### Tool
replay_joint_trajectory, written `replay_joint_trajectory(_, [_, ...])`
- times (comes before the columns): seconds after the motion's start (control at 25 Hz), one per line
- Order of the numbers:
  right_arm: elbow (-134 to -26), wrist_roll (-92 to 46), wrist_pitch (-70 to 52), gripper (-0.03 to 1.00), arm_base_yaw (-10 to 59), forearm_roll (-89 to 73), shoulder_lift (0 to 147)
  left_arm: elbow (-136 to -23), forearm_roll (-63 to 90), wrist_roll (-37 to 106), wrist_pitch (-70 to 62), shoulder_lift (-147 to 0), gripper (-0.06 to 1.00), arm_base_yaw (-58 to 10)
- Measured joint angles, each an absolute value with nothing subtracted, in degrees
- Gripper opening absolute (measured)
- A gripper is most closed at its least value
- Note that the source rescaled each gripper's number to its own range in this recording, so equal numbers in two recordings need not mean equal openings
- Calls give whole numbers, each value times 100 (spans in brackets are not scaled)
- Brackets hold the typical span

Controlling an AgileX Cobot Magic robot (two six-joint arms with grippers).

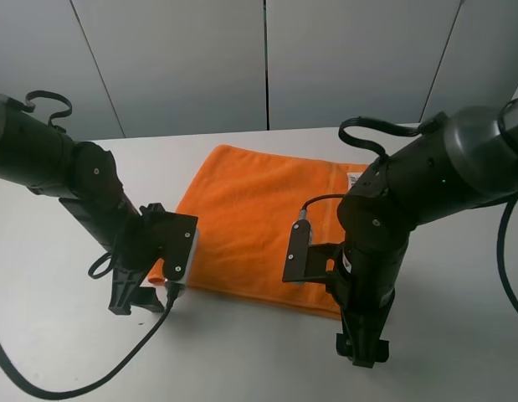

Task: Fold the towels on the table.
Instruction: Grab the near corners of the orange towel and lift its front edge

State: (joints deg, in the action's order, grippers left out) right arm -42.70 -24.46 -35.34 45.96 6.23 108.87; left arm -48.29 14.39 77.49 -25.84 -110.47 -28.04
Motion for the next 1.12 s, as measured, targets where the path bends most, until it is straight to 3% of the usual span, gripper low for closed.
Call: replay_joint_trajectory(1.12, [-4270,-2446,-3489,100,4585,601,10887,-4829,1522,7726,-2543,-11057,100,-2804])
